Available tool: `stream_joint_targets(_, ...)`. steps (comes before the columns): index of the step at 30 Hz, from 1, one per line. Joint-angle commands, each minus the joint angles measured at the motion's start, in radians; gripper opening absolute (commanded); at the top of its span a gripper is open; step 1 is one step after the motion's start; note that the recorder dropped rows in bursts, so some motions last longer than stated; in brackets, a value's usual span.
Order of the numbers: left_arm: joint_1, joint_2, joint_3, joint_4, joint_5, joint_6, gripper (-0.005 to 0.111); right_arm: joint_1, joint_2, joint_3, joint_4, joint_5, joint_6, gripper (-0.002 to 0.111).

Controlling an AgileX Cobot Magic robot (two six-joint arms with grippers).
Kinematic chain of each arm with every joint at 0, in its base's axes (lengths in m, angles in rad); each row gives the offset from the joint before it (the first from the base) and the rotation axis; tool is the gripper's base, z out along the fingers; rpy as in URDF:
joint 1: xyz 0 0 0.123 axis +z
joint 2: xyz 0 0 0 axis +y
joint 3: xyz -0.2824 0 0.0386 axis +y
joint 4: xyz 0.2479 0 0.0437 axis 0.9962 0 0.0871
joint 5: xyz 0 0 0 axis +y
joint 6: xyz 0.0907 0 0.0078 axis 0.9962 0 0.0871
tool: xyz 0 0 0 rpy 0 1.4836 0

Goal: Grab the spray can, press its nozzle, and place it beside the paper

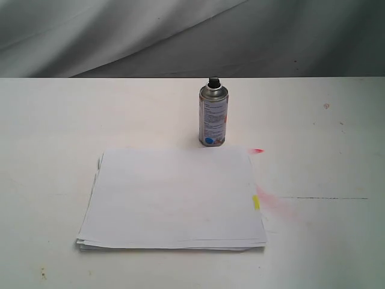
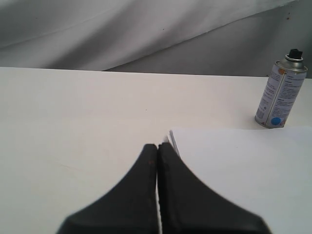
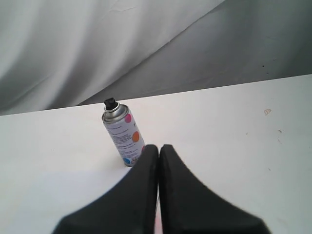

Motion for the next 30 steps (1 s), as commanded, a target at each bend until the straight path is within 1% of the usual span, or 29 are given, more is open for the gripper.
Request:
stream_joint_targets(1,-0.004,-0.007,0.005,0.000,-0.005,0.001,0.000,0.000,0.183,-0.115,-0.020,0.007,-0.002,0.000)
stream_joint_targets(4,-0.004,-0.007,0.005,0.000,-0.005,0.001,0.000,0.000,0.289,-0.179,-0.020,-0.007,-0.002,0.000)
stream_joint_targets(6,-0.004,-0.007,0.005,0.000,-0.005,0.001,0.000,0.025,0.345,-0.224,-0.020,0.004,-0.002,0.000)
stream_joint_targets(12,-0.004,-0.007,0.005,0.000,-0.005,0.001,0.000,0.186,0.511,-0.327,-0.022,-0.025,-0.069,0.000)
stream_joint_targets(14,-0.004,-0.007,0.005,0.000,-0.005,0.001,0.000,0.223,0.564,-0.335,-0.035,-0.052,-0.080,0.000)
stream_joint_targets(16,-0.004,-0.007,0.005,0.000,-0.005,0.001,0.000,0.262,0.660,-0.335,-0.050,-0.147,-0.100,0.000)
stream_joint_targets(19,-0.004,-0.007,0.005,0.000,-0.005,0.001,0.000,0.285,0.757,-0.322,-0.050,-0.285,-0.120,0.000)
stream_joint_targets(25,-0.004,-0.007,0.005,0.000,-0.005,0.001,0.000,0.299,0.910,-0.178,-0.050,-0.611,-0.106,0.000)
stream_joint_targets(27,-0.004,-0.007,0.005,0.000,-0.005,0.001,0.000,0.299,0.983,-0.119,-0.063,-0.761,-0.106,0.000)
stream_joint_targets(30,-0.004,-0.007,0.005,0.000,-0.005,0.001,0.000,0.299,1.124,-0.105,-0.115,-0.969,-0.100,0.000)
